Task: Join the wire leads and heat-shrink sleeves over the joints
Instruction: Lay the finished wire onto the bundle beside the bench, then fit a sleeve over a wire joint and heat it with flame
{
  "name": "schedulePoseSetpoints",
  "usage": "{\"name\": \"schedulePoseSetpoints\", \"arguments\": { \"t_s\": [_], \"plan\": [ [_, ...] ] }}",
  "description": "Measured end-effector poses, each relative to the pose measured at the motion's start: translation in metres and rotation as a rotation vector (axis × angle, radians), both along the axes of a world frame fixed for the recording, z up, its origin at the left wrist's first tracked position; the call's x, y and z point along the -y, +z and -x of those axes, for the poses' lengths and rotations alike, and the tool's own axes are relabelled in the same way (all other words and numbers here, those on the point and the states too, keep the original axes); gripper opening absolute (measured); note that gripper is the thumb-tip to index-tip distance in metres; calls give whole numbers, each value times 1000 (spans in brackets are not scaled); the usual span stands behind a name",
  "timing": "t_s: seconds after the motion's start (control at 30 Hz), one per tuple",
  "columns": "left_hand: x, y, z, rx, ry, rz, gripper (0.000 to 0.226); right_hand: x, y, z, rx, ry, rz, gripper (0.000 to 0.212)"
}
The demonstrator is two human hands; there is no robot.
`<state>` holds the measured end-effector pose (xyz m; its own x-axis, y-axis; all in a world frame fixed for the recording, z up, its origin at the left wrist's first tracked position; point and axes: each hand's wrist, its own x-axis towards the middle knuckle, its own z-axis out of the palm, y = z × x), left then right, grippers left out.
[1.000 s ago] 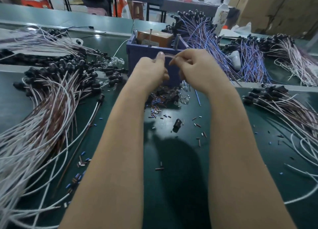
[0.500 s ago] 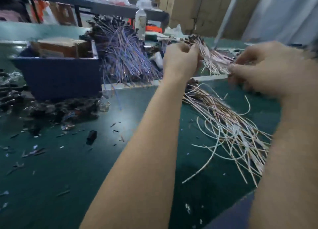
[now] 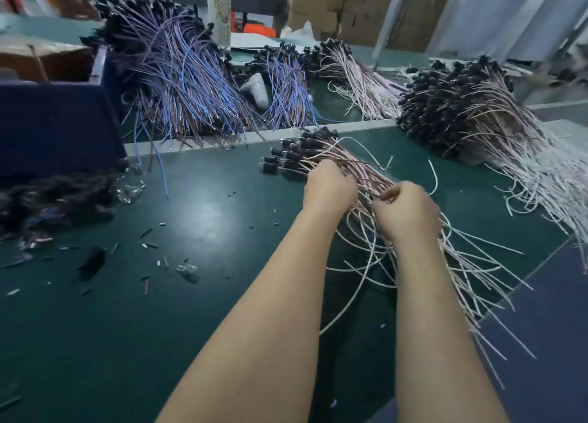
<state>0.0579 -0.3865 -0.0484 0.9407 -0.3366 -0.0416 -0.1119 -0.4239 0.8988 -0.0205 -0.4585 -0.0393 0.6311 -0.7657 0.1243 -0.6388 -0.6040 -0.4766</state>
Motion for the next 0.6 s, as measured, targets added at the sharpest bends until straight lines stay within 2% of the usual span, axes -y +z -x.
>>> {"name": "schedulePoseSetpoints", "arguments": {
  "t_s": [0.2,0.33,0.6],
  "plan": [
    [-66,44,-3,185,233,248,19,-73,39,-36,130,347,-32,21],
    [-157,60,-9,281,483,393,13,-150,56,-63,86,633,-71,22],
    [-333,65,-4,225,934,757,5,-313,40,-76,8,1180,-242,18]
  ]
}}
